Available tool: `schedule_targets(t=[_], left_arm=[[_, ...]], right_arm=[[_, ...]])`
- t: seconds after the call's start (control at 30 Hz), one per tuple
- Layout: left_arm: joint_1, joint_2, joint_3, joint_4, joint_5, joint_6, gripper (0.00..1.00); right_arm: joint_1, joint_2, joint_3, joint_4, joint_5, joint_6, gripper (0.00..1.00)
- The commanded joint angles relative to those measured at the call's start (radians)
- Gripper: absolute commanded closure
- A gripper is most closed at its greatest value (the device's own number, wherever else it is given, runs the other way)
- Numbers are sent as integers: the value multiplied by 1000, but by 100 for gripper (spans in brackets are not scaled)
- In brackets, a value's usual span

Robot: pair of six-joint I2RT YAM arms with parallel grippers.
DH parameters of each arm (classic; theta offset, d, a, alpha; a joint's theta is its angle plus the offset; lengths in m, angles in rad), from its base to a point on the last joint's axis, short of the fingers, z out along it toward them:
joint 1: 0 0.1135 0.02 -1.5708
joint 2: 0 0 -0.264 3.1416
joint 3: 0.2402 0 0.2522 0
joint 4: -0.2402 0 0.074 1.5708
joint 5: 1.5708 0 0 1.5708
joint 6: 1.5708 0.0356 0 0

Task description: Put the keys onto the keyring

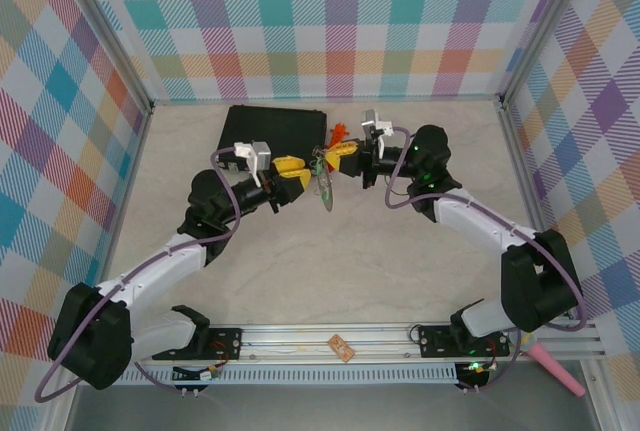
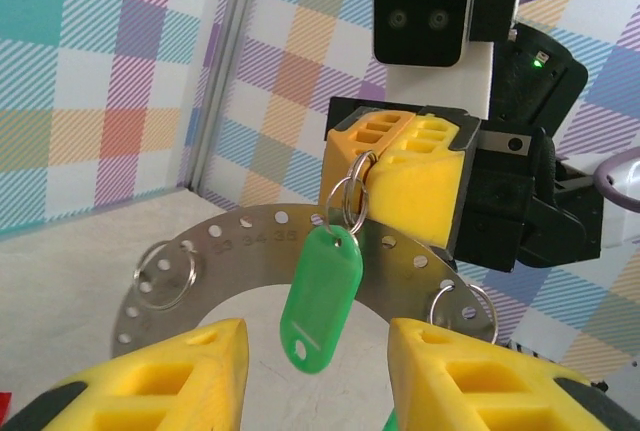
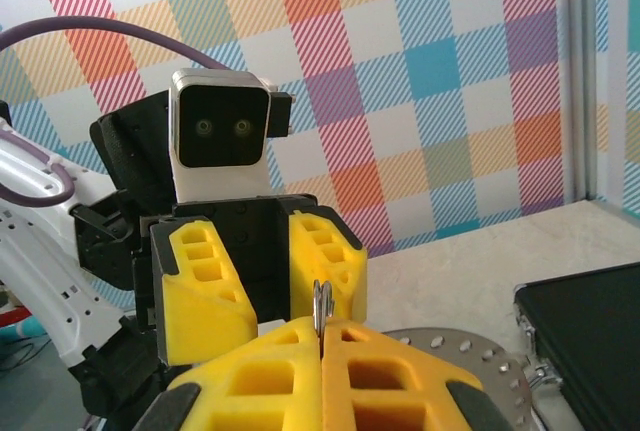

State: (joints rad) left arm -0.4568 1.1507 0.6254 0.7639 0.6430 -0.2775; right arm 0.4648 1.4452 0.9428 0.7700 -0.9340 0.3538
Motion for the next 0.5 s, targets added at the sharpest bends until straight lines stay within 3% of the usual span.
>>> schedule_targets(t=[0.0,0.47], left_arm=[[-11,8,37,54,41,-6,59],[-40,51,94,9,44,41,60]], right_arm=[[2,14,52,61,-56,45,100],[5,27,62,62,-82,79,100]])
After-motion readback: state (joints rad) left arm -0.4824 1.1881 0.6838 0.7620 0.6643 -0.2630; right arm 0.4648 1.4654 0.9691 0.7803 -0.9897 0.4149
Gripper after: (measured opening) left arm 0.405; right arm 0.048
